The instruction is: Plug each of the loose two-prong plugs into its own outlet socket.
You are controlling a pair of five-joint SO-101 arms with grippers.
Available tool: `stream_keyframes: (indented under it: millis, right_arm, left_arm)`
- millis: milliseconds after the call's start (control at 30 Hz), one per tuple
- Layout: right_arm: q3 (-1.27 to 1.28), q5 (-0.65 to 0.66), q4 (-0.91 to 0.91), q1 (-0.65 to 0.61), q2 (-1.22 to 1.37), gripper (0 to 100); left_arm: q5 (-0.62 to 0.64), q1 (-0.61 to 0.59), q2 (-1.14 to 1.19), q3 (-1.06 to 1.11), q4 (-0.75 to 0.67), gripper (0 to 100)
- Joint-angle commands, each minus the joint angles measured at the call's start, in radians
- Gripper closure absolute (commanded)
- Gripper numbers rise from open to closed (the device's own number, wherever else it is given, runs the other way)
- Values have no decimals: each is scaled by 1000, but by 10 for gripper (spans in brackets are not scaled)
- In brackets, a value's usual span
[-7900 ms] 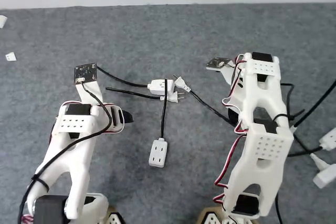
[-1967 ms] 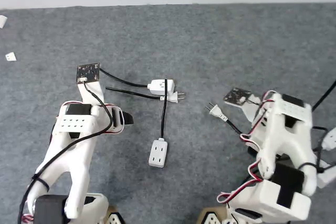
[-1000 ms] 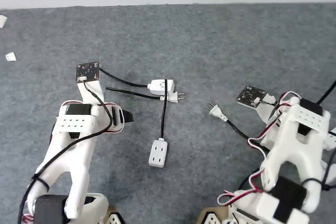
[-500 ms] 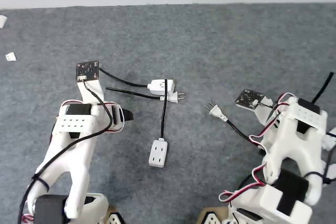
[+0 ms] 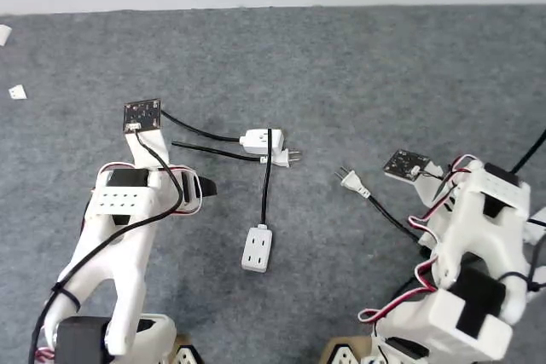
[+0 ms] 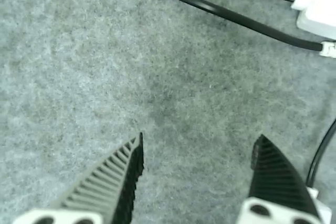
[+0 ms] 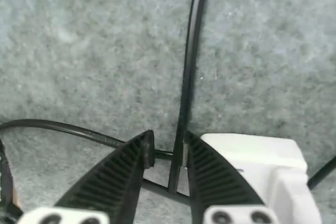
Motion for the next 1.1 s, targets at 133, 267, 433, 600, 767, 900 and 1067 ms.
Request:
stream_keyframes:
  millis: [133,267,433,600,767,900,1067]
  right_arm:
    - [-21,12,-27,18,4,902]
    - [-21,20,-27,18,8,902]
    - [-18,68,-19,21,10,898]
    - [-18,69,-25,21,12,897]
    - [-18,107,-27,36,12,841]
    - [-17,106,-64,42,13,883]
    - [-20,106,-62,41,38,982]
  left_arm:
    - [-9,3,-5,-15,-20,692]
    - [-9,3,-5,-15,-20,692]
    - [-9,3,-5,-15,-18,692]
    - [-9,3,-6,-15,-18,692]
    - [-9,3,-8,-15,-18,692]
    - [-9,3,-9,-15,-17,692]
    - [-9,3,-9,-15,-17,692]
